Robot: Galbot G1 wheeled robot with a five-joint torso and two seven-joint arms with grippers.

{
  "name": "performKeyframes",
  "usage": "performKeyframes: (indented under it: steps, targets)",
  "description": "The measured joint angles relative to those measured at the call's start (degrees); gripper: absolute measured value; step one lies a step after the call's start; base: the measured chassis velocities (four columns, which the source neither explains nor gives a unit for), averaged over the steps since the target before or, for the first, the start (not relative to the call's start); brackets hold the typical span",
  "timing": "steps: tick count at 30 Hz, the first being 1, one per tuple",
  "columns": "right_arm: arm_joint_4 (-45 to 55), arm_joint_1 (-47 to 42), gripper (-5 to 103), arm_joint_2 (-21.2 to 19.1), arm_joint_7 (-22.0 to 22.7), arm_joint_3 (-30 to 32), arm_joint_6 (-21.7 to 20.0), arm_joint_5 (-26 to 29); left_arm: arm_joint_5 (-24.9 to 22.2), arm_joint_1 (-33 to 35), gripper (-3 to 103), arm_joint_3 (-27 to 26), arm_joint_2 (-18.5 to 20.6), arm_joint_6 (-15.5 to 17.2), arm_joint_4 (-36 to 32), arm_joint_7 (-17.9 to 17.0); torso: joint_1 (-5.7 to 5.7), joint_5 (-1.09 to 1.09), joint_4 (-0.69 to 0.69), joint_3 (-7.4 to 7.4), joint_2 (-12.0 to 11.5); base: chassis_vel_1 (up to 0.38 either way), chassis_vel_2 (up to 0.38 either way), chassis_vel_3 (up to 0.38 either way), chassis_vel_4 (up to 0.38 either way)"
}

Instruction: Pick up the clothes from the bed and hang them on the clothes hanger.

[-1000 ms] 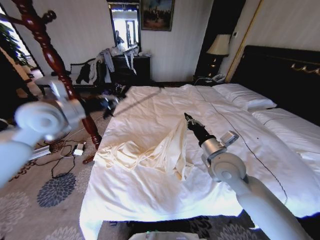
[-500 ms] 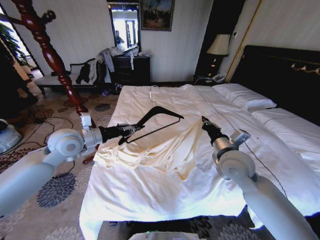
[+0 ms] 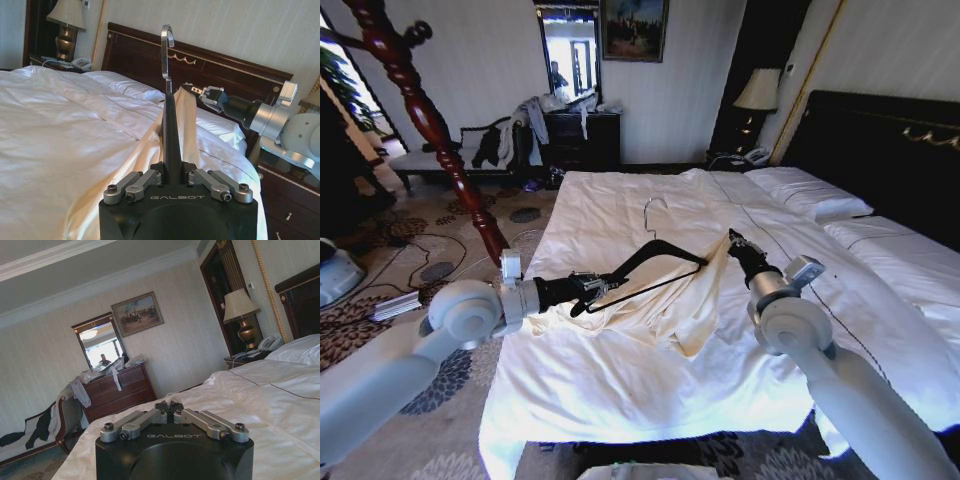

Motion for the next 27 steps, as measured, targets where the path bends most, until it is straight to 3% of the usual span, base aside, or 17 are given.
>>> performKeyframes:
  steps: [3,7,9,11,12,13,14,16,20,27]
  targets:
    - [0.0,0.0,0,-0.2,-0.6,0.2,0.6,0.2,0.1,1.0,17,-0.1,0.2,0.0,-0.5,-0.3,0.0,0.0,0.0,0.0,0.0,0.0,0.0,0.0,0.0]
    - [0.7,0.1,0,-0.2,-5.9,0.5,4.8,1.0,2.1,3.5,17,0.0,-0.8,0.0,-0.7,-0.4,0.0,0.0,0.0,0.0,0.0,0.0,0.0,0.0,0.0]
    - [1.2,0.1,0,0.0,-10.7,0.2,9.0,1.0,3.4,4.5,17,0.4,-2.0,0.0,-0.3,-0.6,0.0,-0.01,0.01,0.0,0.0,0.0,0.0,0.0,0.0]
    - [1.3,0.0,0,0.1,-12.0,0.0,10.3,1.0,3.9,4.7,17,0.6,-2.5,0.0,-0.1,-0.7,0.0,-0.01,0.0,0.0,0.0,0.0,0.0,0.0,0.0]
    - [1.7,0.0,0,0.5,-15.1,-0.4,13.1,1.1,4.6,5.0,17,1.0,-3.6,0.0,0.6,-1.0,0.0,-0.01,0.0,0.0,0.0,0.0,0.0,0.0,0.0]
    - [2.1,-0.5,0,0.9,-21.1,-1.5,17.7,1.3,5.6,5.0,17,1.4,-5.7,-0.3,2.2,-1.4,-0.01,-0.01,0.0,0.0,0.0,0.0,0.0,0.0,0.0]
    - [2.3,-0.7,0,1.1,-23.4,-2.0,19.2,1.4,6.0,4.7,17,1.5,-6.7,-0.4,3.0,-1.4,0.0,0.0,0.0,0.0,0.0,0.0,0.0,0.0,0.0]
    - [2.5,-0.8,0,1.2,-24.3,-2.3,19.8,1.5,6.3,4.5,17,1.5,-7.3,-0.4,3.5,-1.5,0.0,0.0,0.0,0.0,0.0,0.0,0.0,0.0,0.0]
    - [3.0,-0.9,0,1.7,-30.4,-5.7,23.5,1.6,8.0,2.8,17,1.7,-12.0,-0.5,7.0,-1.5,0.0,0.0,0.0,0.0,0.0,0.0,0.0,0.0,0.0]
    - [2.1,-0.7,0,2.5,-34.2,-10.6,25.0,0.0,10.3,1.8,17,2.2,-18.6,-0.5,9.3,-1.5,0.0,0.0,0.0,0.0,0.0,0.0,0.0,0.0,0.0]
